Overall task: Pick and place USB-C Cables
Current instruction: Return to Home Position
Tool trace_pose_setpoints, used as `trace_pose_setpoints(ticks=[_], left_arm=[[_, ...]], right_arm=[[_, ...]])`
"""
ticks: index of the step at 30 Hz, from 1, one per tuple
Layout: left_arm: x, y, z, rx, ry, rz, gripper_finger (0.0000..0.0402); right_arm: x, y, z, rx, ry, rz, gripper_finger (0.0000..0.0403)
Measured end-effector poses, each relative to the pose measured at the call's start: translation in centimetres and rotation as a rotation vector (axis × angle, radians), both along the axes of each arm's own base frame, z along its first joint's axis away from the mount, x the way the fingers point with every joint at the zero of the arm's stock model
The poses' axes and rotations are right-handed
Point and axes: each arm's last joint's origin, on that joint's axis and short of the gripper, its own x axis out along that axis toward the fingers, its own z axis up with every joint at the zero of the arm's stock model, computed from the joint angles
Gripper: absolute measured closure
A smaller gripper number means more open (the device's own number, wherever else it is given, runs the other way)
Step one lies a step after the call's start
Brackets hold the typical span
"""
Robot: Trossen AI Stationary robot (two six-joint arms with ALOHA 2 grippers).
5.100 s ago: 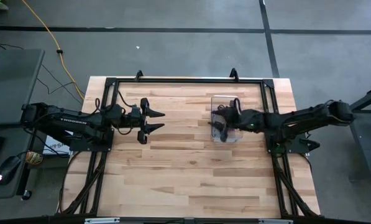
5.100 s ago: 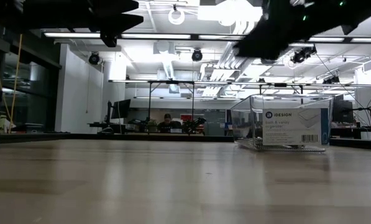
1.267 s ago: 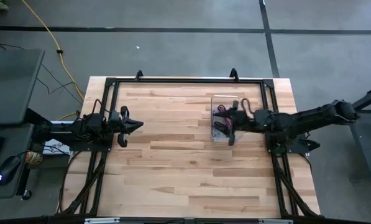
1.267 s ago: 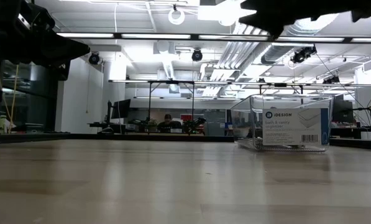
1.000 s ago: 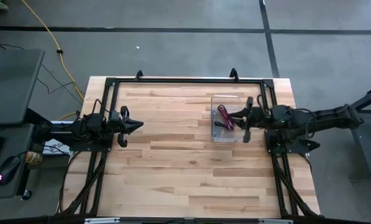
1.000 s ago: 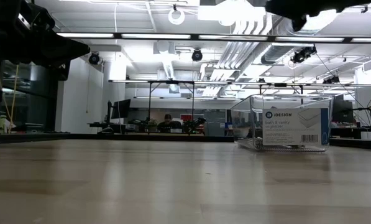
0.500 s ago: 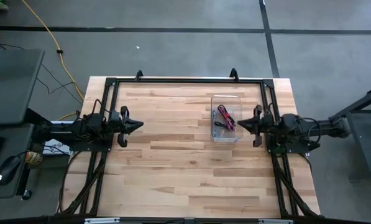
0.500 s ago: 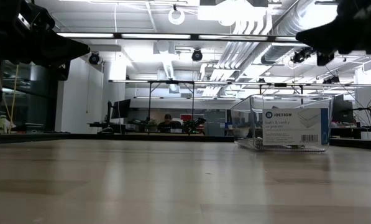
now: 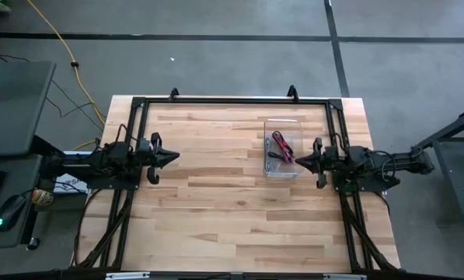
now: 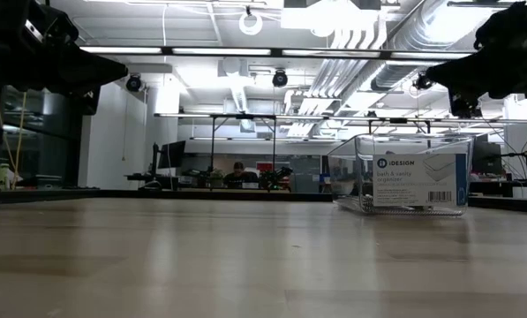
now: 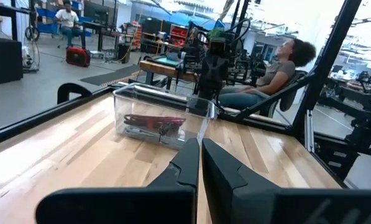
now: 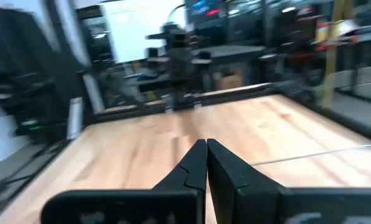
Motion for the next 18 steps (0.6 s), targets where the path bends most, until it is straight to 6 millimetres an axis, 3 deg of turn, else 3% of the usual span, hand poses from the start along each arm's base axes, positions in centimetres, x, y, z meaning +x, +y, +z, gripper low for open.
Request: trace_pose_setpoints(ticks=[5, 14, 18], left_arm=[[0.00, 0.00, 0.00, 0.000, 0.000, 0.000, 0.0401], [0.00, 0.00, 0.00, 0.000, 0.000, 0.000, 0.0401], [0.00, 0.00, 0.00, 0.000, 0.000, 0.000, 0.0401]], right_arm=[[0.01, 0.31, -0.16, 0.002, 0.016, 0.107, 0.0402], [0.03, 0.32, -0.20, -0.132, 0.021, 0.107, 0.0402], [0.03, 0.33, -0.21, -0.112, 0.021, 0.108, 0.0402]])
